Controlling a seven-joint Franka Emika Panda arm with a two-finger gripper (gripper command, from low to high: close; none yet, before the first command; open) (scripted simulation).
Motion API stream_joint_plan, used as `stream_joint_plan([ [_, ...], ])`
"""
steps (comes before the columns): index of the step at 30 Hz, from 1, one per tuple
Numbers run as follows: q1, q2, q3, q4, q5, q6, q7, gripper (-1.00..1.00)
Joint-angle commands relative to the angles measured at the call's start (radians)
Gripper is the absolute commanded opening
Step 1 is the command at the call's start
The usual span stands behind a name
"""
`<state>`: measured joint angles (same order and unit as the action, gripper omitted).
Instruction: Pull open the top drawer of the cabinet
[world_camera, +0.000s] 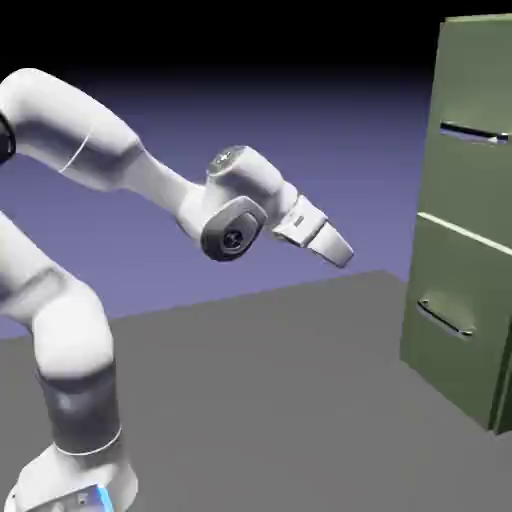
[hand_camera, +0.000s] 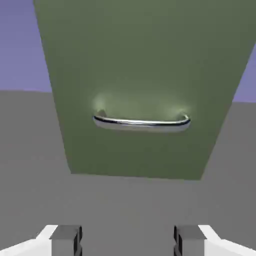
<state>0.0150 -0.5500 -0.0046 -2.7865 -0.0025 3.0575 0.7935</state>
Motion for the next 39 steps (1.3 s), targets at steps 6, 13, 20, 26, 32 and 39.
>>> stream_joint_plan([
  [6, 0.015, 0.100, -0.023, 0.117, -0.012, 0.102, 0.261, 0.00],
  [13, 0.032, 0.216, -0.050, 0.253, -0.026, 0.221, 0.565, 0.00],
  [20, 0.049, 0.332, -0.076, 0.390, -0.040, 0.340, 0.870, 0.00],
  [26, 0.064, 0.432, -0.099, 0.507, -0.053, 0.443, 1.131, 0.00],
  [32, 0.078, 0.531, -0.122, 0.624, -0.065, 0.545, 1.392, 0.00],
  [39, 0.092, 0.626, -0.144, 0.735, -0.076, 0.642, 1.641, 0.00],
])
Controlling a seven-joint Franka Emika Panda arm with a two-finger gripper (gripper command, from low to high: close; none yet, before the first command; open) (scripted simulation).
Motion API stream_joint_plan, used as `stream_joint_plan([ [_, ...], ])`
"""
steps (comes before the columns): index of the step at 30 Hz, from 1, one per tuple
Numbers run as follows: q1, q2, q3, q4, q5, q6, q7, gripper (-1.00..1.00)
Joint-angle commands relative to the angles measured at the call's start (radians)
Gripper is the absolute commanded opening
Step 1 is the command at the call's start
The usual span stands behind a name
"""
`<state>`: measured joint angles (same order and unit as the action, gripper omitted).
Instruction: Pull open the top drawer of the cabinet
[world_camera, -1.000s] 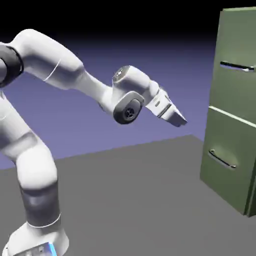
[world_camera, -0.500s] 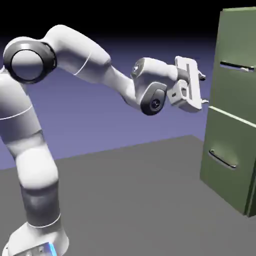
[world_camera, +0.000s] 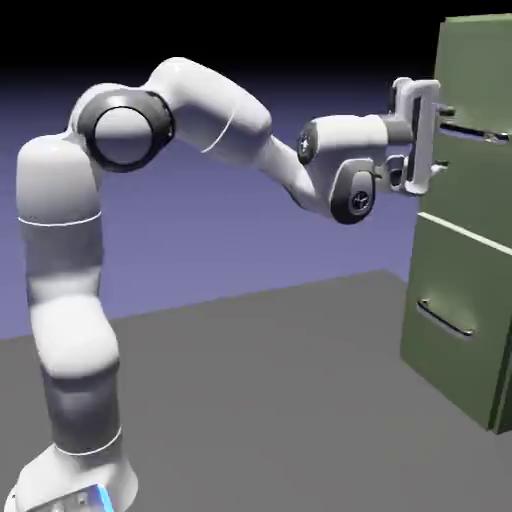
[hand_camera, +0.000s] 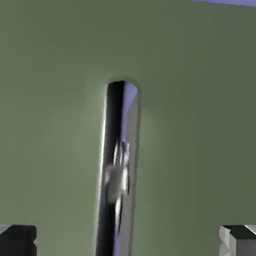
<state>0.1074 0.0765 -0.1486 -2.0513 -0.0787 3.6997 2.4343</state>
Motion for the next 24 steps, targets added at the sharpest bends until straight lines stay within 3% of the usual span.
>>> stream_joint_plan([
  [1, -0.005, 0.027, 0.003, 0.036, -0.005, -0.009, 0.008, 0.00],
  [6, -0.027, 0.147, 0.015, 0.197, -0.026, -0.049, 0.043, 0.00],
  [7, -0.027, 0.147, 0.015, 0.197, -0.026, -0.049, 0.043, -1.00],
  [24, -0.012, -0.336, 0.036, -0.382, 0.053, 0.047, -0.086, -1.00],
])
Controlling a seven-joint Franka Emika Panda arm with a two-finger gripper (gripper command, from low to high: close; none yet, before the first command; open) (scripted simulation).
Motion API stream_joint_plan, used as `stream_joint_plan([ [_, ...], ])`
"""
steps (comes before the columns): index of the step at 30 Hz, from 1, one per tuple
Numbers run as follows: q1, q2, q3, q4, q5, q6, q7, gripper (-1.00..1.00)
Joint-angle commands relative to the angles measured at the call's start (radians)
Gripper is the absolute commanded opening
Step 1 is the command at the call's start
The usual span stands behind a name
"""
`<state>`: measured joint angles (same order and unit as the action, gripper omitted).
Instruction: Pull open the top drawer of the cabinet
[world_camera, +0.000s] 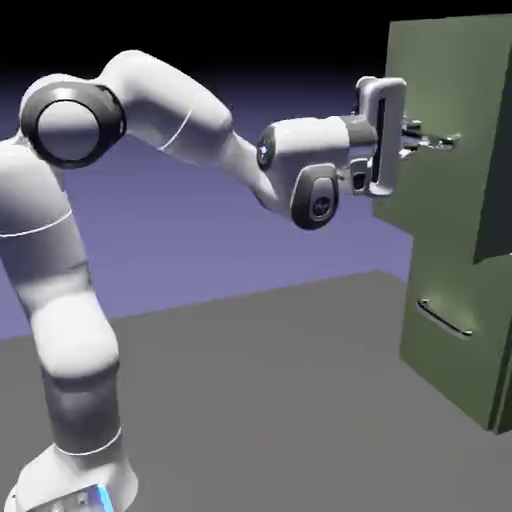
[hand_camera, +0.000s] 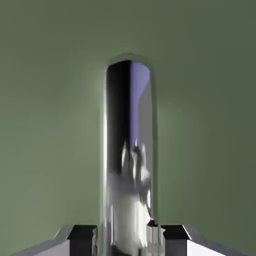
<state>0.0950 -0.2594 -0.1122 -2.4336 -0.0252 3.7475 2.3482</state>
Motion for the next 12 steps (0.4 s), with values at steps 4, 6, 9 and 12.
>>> stream_joint_plan([
  [4, -0.014, -0.145, 0.018, -0.135, 0.014, -0.011, -0.020, -1.00],
  [6, -0.022, -0.217, 0.026, -0.196, 0.019, -0.023, -0.026, -1.00],
  [9, -0.028, -0.283, 0.033, -0.247, 0.022, -0.037, -0.030, 1.00],
  [12, -0.034, -0.355, 0.039, -0.295, 0.025, -0.061, -0.034, 1.00],
])
